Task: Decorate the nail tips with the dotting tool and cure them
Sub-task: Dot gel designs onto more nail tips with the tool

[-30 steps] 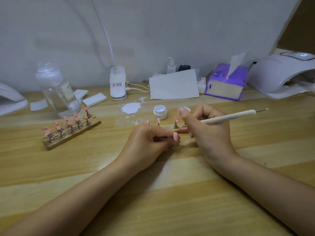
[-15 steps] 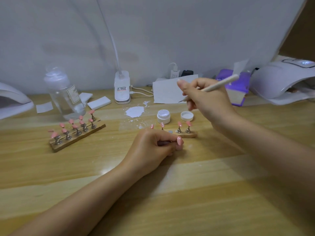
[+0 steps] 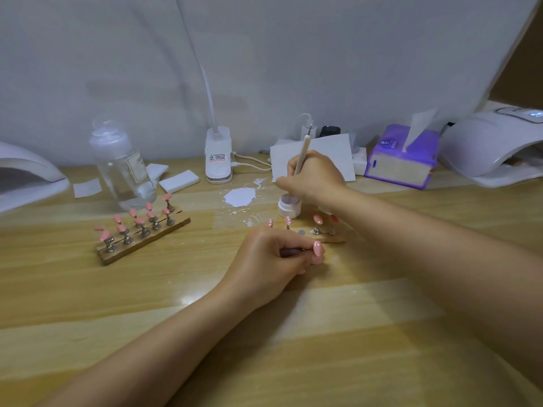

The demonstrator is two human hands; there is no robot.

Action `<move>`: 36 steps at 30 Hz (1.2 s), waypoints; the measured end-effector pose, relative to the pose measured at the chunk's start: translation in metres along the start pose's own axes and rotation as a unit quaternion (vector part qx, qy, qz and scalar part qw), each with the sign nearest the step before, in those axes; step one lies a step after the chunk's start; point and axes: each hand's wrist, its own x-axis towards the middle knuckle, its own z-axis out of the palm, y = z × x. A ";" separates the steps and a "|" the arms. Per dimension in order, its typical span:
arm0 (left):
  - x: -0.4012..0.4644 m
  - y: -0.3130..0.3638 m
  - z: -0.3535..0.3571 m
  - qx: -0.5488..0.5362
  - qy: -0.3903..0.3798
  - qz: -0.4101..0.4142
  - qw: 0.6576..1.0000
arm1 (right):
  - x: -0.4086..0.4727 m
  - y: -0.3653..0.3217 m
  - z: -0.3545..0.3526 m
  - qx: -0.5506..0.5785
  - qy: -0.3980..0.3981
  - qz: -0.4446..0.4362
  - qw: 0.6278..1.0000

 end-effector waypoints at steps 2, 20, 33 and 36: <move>0.000 0.000 0.000 0.002 -0.002 0.000 1.000 | 0.000 0.001 0.000 0.002 0.008 0.002 1.000; 0.002 -0.002 -0.001 0.021 -0.005 0.002 1.000 | -0.107 0.009 -0.028 0.386 0.089 -0.024 0.918; 0.002 0.001 -0.001 0.035 0.000 0.011 0.999 | -0.109 0.018 -0.011 0.414 0.083 -0.021 0.906; 0.002 0.002 -0.001 0.040 0.000 0.019 0.999 | -0.110 0.018 -0.011 0.405 0.074 -0.037 0.910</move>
